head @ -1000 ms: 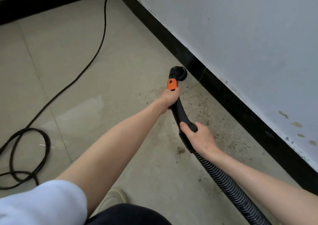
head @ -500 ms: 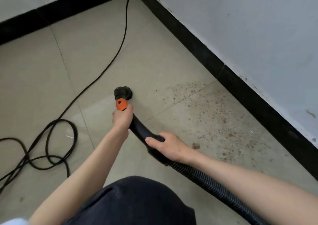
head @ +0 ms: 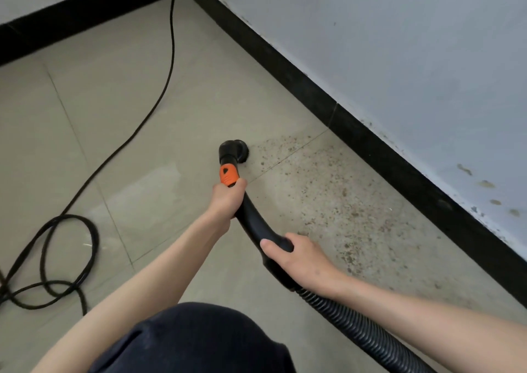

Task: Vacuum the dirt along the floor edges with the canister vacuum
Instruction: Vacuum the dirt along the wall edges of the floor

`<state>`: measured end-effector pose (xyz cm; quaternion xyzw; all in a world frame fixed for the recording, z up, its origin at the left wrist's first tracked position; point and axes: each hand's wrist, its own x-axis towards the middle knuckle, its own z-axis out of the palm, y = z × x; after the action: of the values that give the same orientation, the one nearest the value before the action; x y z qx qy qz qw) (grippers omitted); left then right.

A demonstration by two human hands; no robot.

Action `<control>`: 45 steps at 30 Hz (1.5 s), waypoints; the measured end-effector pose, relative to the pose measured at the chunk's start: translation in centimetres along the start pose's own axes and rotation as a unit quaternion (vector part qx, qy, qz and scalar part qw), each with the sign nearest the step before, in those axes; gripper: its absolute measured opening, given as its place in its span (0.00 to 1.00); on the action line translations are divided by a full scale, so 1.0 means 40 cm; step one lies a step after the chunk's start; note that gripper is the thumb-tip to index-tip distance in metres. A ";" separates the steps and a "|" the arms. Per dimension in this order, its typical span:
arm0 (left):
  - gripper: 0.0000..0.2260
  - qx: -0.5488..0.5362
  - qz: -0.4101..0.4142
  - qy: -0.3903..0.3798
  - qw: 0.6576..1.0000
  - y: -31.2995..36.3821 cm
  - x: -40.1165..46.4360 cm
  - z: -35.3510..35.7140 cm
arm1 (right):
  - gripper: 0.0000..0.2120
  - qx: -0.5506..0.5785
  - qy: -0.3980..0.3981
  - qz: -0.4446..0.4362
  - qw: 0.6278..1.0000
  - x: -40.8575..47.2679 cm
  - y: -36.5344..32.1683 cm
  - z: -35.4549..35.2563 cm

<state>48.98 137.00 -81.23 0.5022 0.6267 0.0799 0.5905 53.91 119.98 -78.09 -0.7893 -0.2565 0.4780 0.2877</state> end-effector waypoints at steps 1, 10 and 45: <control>0.13 0.002 0.001 -0.011 1.000 0.010 0.003 0.012 | 0.19 0.015 0.009 0.004 1.000 0.000 0.000 -0.007; 0.07 0.042 0.025 -0.092 0.995 0.084 -0.001 0.149 | 0.21 -0.016 0.086 0.030 0.996 0.015 0.050 -0.111; 0.15 0.198 0.057 -0.148 0.967 0.169 0.036 0.328 | 0.21 0.008 0.109 0.104 0.989 0.034 0.069 -0.165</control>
<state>63.65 134.83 -81.28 0.6502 0.5057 -0.0871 0.5602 60.79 117.57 -78.35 -0.8567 -0.1360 0.4185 0.2692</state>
